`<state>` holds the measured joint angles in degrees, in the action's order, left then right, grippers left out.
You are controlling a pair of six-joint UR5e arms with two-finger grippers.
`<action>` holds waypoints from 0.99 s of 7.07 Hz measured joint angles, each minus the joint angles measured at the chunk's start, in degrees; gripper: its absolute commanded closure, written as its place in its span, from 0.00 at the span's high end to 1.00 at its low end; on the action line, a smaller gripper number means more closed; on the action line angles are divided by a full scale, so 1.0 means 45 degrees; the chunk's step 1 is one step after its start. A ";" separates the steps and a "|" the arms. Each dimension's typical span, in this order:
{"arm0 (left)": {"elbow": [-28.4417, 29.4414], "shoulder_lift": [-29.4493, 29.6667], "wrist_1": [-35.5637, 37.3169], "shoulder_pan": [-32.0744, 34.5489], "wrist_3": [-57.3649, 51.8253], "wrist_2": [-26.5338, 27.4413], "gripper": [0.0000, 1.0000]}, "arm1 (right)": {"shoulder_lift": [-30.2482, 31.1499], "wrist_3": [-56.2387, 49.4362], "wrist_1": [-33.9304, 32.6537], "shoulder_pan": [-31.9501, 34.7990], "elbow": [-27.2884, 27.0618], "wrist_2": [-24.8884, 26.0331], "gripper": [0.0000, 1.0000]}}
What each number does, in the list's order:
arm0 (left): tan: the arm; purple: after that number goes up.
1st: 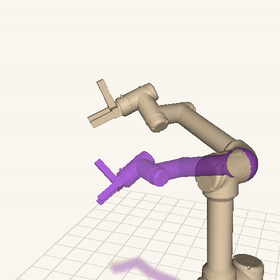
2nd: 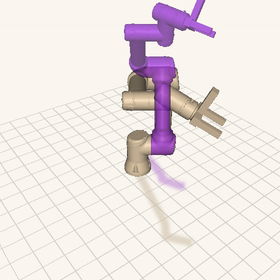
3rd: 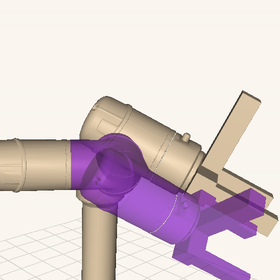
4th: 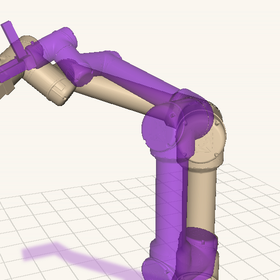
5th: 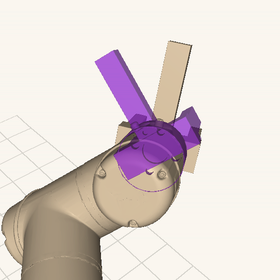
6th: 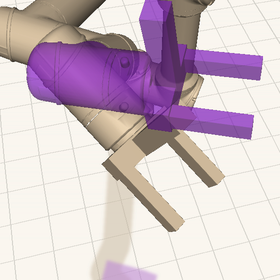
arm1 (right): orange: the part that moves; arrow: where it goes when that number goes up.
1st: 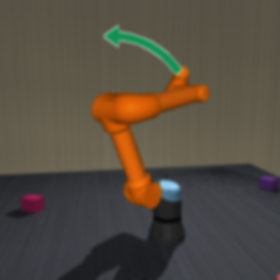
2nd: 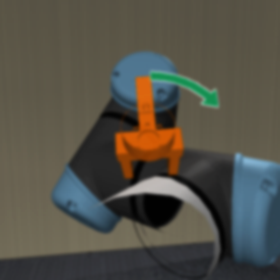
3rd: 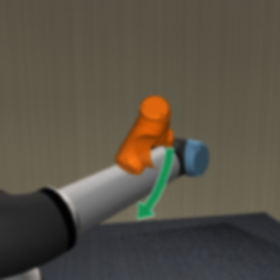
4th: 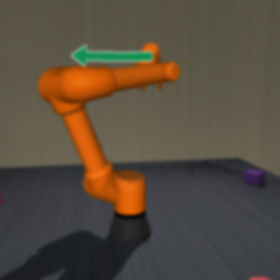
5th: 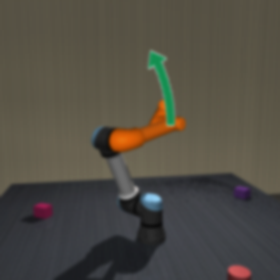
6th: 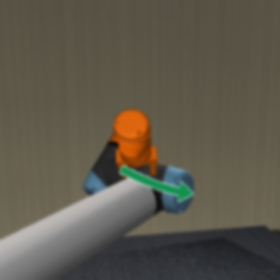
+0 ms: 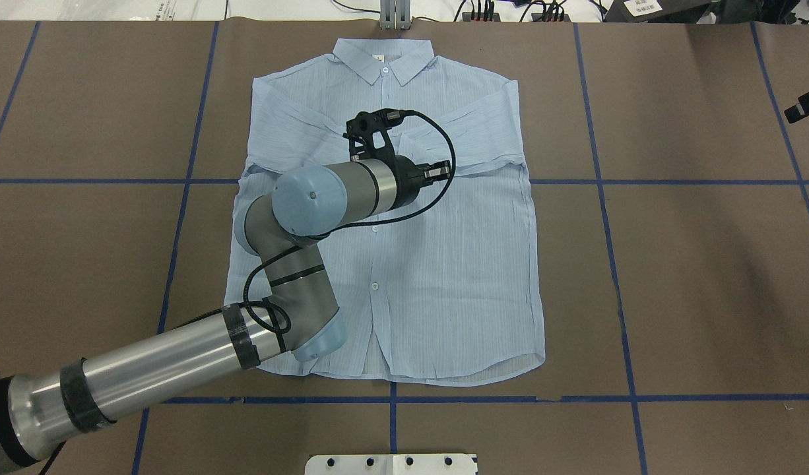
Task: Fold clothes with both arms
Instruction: 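Carry the sleeve cuff with the left gripper across the shirt front, then release the sleeve and withdraw the left gripper while the right gripper reaches toward the shoulder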
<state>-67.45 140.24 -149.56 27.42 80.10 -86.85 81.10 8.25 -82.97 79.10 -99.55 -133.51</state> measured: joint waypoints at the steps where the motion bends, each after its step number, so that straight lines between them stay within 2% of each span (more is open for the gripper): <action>1: 0.0356 0.0307 0.0018 -0.0329 -0.0020 0.0405 1.00 | -0.0007 0.0001 0.0000 0.0000 -0.0001 0.0000 1.00; 3: 0.0213 0.0487 0.1091 -0.0668 -0.0977 0.0777 1.00 | -0.0020 0.0099 0.0000 -0.0007 -0.0084 -0.0004 1.00; 5: -0.1256 0.0048 0.3632 -0.0610 -0.2733 0.0150 1.00 | -0.0049 0.0578 0.0074 -0.0113 -0.0236 -0.0026 1.00; 7: -0.2890 -0.0995 0.5139 0.0006 -0.4071 -0.0673 1.00 | -0.0111 0.3071 0.1523 -0.1072 -0.0377 0.0271 1.00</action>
<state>-80.45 135.76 -126.44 27.45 61.78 -89.87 80.60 22.07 -76.11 74.28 -101.24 -132.28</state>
